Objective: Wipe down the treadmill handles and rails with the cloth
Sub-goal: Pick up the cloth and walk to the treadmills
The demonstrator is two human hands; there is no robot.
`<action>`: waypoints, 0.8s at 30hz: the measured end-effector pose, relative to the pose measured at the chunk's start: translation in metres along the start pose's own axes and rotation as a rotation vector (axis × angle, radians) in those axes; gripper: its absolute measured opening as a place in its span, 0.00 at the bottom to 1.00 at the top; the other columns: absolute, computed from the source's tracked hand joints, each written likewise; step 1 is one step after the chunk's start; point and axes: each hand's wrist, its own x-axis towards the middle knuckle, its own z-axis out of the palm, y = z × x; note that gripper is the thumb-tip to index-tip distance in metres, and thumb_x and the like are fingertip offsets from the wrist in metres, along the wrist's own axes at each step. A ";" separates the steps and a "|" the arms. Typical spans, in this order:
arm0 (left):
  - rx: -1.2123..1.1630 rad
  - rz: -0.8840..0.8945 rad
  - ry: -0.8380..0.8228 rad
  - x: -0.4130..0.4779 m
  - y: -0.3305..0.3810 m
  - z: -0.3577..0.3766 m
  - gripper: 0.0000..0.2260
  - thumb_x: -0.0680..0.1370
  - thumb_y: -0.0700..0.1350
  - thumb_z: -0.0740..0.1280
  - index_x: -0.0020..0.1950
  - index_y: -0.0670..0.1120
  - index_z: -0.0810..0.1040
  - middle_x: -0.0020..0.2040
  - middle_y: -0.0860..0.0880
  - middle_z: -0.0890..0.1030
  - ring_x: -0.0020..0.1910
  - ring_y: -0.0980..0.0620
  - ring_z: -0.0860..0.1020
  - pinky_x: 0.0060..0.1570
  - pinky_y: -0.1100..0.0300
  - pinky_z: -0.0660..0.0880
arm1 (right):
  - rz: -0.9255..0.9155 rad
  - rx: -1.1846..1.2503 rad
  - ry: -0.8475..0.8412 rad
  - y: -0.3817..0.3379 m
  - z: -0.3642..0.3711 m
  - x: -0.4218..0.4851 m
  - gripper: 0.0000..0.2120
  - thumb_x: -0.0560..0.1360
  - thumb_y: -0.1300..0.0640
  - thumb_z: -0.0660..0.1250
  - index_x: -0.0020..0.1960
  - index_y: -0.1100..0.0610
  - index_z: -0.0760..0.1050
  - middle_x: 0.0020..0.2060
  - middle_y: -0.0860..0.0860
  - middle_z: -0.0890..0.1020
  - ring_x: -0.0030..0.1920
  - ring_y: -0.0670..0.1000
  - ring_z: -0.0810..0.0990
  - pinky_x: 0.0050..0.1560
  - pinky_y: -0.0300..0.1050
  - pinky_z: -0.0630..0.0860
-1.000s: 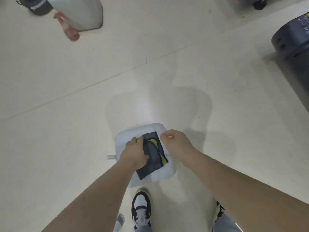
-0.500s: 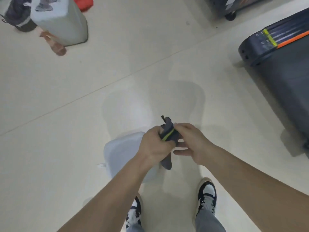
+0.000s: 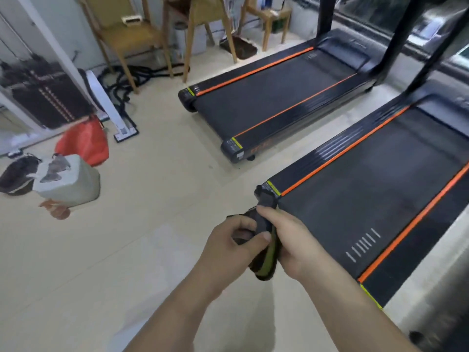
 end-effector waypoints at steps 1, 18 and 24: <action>-0.008 0.017 0.014 0.006 0.015 0.000 0.07 0.75 0.46 0.78 0.49 0.48 0.83 0.44 0.50 0.83 0.41 0.56 0.81 0.42 0.62 0.78 | -0.012 0.040 0.010 -0.016 0.002 -0.004 0.13 0.80 0.55 0.70 0.61 0.61 0.78 0.51 0.62 0.86 0.51 0.63 0.87 0.48 0.58 0.84; 0.105 0.108 -0.178 0.264 0.181 -0.107 0.12 0.75 0.50 0.77 0.56 0.61 0.80 0.53 0.59 0.84 0.51 0.60 0.82 0.47 0.56 0.82 | -0.261 -0.007 0.067 -0.219 0.147 0.160 0.10 0.78 0.51 0.73 0.58 0.53 0.82 0.54 0.57 0.87 0.56 0.60 0.86 0.63 0.61 0.79; -0.065 -0.095 -0.258 0.391 0.248 -0.105 0.08 0.82 0.49 0.68 0.56 0.50 0.86 0.51 0.50 0.88 0.52 0.51 0.86 0.56 0.53 0.82 | -0.338 -0.010 0.204 -0.305 0.141 0.252 0.07 0.80 0.56 0.71 0.56 0.54 0.85 0.52 0.55 0.87 0.51 0.54 0.86 0.51 0.51 0.82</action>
